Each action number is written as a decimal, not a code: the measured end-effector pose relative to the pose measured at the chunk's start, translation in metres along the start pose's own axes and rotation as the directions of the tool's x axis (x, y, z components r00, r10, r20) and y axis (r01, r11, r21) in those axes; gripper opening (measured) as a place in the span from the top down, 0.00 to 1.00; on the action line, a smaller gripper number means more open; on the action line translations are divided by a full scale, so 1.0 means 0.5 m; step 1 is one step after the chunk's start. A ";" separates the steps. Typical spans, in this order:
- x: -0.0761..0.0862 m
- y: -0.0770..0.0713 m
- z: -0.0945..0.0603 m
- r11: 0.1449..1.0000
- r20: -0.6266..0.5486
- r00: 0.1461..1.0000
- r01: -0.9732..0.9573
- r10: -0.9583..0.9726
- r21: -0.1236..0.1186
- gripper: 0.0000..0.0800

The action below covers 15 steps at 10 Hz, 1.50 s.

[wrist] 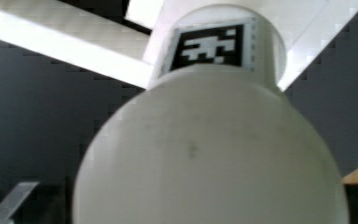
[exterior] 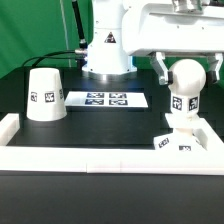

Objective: Assemble lamp

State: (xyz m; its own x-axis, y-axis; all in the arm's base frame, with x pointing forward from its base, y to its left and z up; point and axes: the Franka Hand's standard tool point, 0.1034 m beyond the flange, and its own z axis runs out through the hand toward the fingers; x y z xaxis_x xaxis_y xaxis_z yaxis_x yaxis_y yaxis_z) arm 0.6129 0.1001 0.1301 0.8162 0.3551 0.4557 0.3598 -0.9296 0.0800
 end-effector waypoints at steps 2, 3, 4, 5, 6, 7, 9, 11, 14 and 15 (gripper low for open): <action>0.011 -0.002 -0.018 1.000 0.006 1.000 0.004 -0.004 0.005 0.13; 0.011 -0.001 -0.019 1.000 0.006 1.000 0.005 -0.005 0.004 0.13; 0.008 -0.002 -0.018 1.000 0.018 1.000 0.003 -0.004 0.009 0.13; 0.007 -0.005 -0.015 1.000 0.035 0.999 0.005 -0.005 0.016 0.13; 0.003 -0.005 -0.011 1.000 0.043 0.999 0.005 -0.005 0.018 0.13; -0.003 -0.009 -0.007 0.999 0.084 0.996 0.002 -0.005 0.033 0.13; 0.002 -0.011 -0.006 0.996 0.228 0.974 -0.015 -0.005 0.084 0.13; -0.002 -0.016 -0.004 0.993 0.340 0.940 -0.034 -0.007 0.116 0.13; 0.004 -0.016 0.002 0.990 0.410 0.912 -0.039 -0.021 0.139 0.13; 0.000 -0.013 0.003 0.990 0.411 0.912 -0.041 -0.019 0.138 0.13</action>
Offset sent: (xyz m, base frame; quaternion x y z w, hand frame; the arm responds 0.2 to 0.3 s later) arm -0.0082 -0.0058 0.0009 0.0044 -0.0124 0.0017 0.9999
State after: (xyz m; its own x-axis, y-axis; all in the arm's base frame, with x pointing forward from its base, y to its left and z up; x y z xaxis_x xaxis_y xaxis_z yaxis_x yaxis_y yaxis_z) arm 0.6114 0.1066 0.1283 0.9227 0.3824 0.0499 0.3850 -0.9209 -0.0618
